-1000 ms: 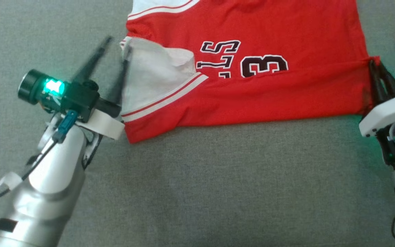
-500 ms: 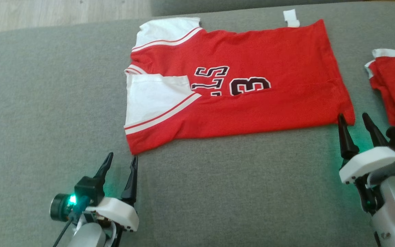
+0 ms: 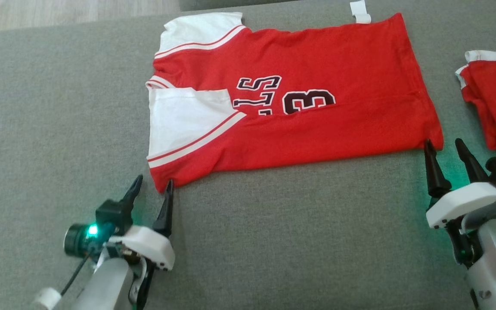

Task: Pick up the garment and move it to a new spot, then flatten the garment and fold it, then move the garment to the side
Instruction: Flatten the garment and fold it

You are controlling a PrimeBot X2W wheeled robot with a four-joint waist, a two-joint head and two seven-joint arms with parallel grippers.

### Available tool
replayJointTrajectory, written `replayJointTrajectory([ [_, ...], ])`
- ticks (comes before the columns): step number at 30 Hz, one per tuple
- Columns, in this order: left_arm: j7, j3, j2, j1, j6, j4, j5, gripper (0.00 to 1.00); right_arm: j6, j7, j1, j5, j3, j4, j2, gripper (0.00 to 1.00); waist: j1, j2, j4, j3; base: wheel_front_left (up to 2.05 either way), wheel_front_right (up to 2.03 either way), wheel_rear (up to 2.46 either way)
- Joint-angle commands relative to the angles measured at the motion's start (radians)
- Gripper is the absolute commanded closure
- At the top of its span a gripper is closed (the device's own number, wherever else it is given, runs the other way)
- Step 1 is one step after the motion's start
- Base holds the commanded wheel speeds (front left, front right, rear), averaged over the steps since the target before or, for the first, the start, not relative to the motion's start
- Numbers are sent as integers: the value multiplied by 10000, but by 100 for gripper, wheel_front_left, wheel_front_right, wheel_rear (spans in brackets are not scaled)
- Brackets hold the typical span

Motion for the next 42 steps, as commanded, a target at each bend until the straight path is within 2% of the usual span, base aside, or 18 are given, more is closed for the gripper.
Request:
replayJointTrajectory([
  [1, -99, 280, 114, -378, -66, -155, -63, 0, -7, 39, -61, -48, 104, -283, -210, 0, -1, 0, -2, 33, 0, 0, 0],
  [2, -100, 244, 106, -446, -125, -85, -70, 38, -7, 70, -75, -68, 85, -277, -215, 0, -1, 0, -4, 57, 0, 0, 0],
  [3, -101, 210, 97, -507, -171, -16, -73, 58, -7, 118, -89, -81, 61, -259, -213, 0, -1, 0, -4, 74, 0, 0, 0],
  [4, -105, 181, 82, -558, -212, 48, -82, 91, -7, 174, -103, -78, 24, -235, -200, 0, -1, 0, 1, 88, 0, 0, 0],
  [5, -85, 141, 63, -587, -284, 117, -106, 100, -7, 249, -117, -104, 7, -205, -194, 0, -1, 0, 10, 95, 0, 0, 0],
  [9, -114, 78, 76, -620, -425, 256, -183, 100, -7, 642, -178, -190, -74, -38, -145, 0, -1, 0, 59, 80, 0, 0, 0],
  [19, -290, 95, 303, -784, -466, 216, -257, 100, -7, 1190, -822, -324, -744, 625, -48, 0, -1, 0, 288, 141, 0, 0, 0],
  [25, -308, 51, 334, -911, -442, 223, -260, 100, -7, 1662, -1216, -446, -629, 1044, -20, 0, -1, 0, 368, 212, 0, 0, 0],
  [26, -309, 35, 335, -939, -441, 233, -256, 100, -7, 1820, -1275, -432, -555, 1145, -16, 21, -1, 0, 388, 222, 0, 0, 0],
  [27, -314, 21, 335, -968, -436, 243, -253, 100, -7, 1979, -1323, -399, -500, 1247, -18, 53, -1, 0, 411, 229, 0, 0, 0],
  [28, -323, -4, 335, -1023, -439, 267, -257, 100, -7, 2292, -1384, -286, -319, 1377, -19, 100, -1, 0, 459, 232, 0, 0, 0],
  [34, -381, -62, 339, -1002, -422, 303, -297, 100, -7, 2694, -1311, 203, 64, 1376, -289, 100, -1, 0, 538, 55, 0, 0, 0],
  [42, -270, -86, 506, -211, -275, -135, -460, 100, -7, 2518, -466, 647, 210, 945, -895, 100, -1, 0, 575, -597, 0, 0, 0],
])
